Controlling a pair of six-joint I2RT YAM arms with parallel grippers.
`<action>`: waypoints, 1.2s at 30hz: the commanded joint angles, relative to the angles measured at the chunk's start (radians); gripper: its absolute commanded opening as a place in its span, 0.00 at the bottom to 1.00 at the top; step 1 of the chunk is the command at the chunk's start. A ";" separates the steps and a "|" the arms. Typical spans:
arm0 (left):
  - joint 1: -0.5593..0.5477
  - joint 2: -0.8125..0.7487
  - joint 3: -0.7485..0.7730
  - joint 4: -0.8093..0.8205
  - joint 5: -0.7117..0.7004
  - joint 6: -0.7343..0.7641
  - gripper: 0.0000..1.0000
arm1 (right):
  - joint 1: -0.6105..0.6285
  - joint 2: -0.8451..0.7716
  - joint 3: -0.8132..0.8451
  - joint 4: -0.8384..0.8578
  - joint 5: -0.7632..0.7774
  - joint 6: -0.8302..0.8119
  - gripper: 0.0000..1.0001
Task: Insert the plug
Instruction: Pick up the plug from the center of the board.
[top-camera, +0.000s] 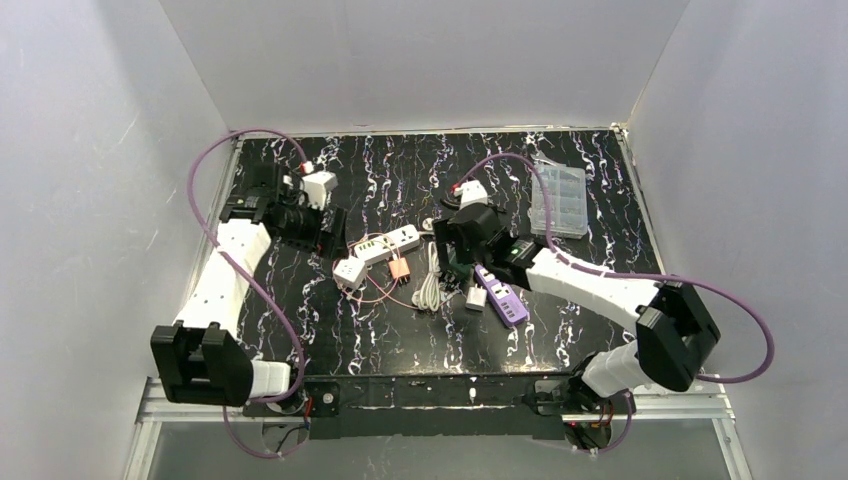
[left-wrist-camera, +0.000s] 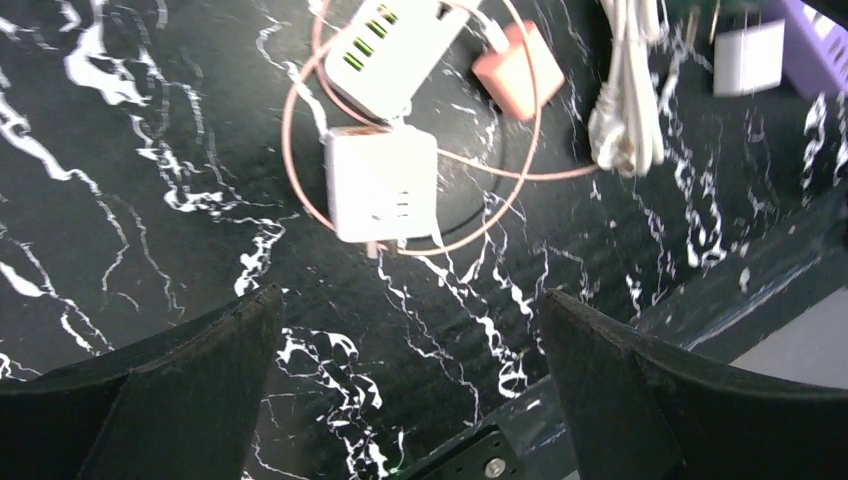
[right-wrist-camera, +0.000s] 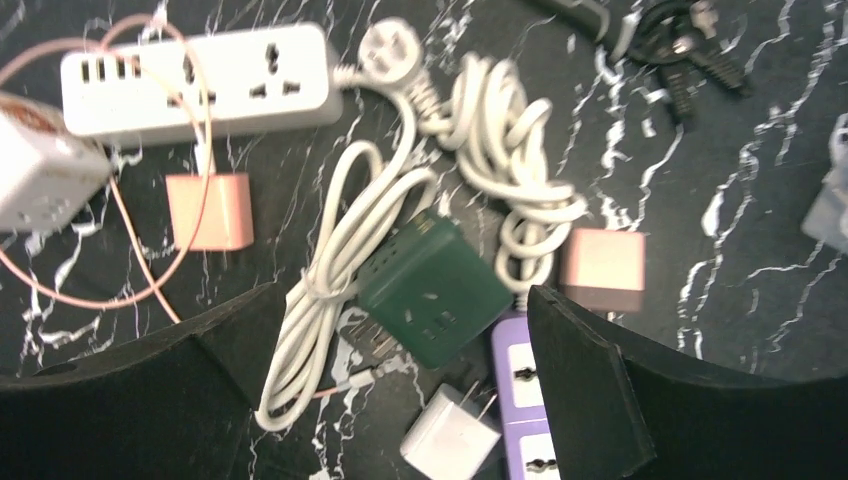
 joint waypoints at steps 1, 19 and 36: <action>-0.080 -0.044 -0.041 -0.055 -0.089 0.071 0.99 | 0.036 0.010 0.040 -0.027 0.075 0.017 1.00; -0.286 0.210 -0.073 0.152 -0.365 0.079 0.91 | 0.039 -0.067 0.022 -0.108 0.071 0.069 1.00; -0.337 0.276 -0.151 0.228 -0.366 0.069 0.62 | 0.039 -0.068 0.036 -0.108 0.054 0.109 1.00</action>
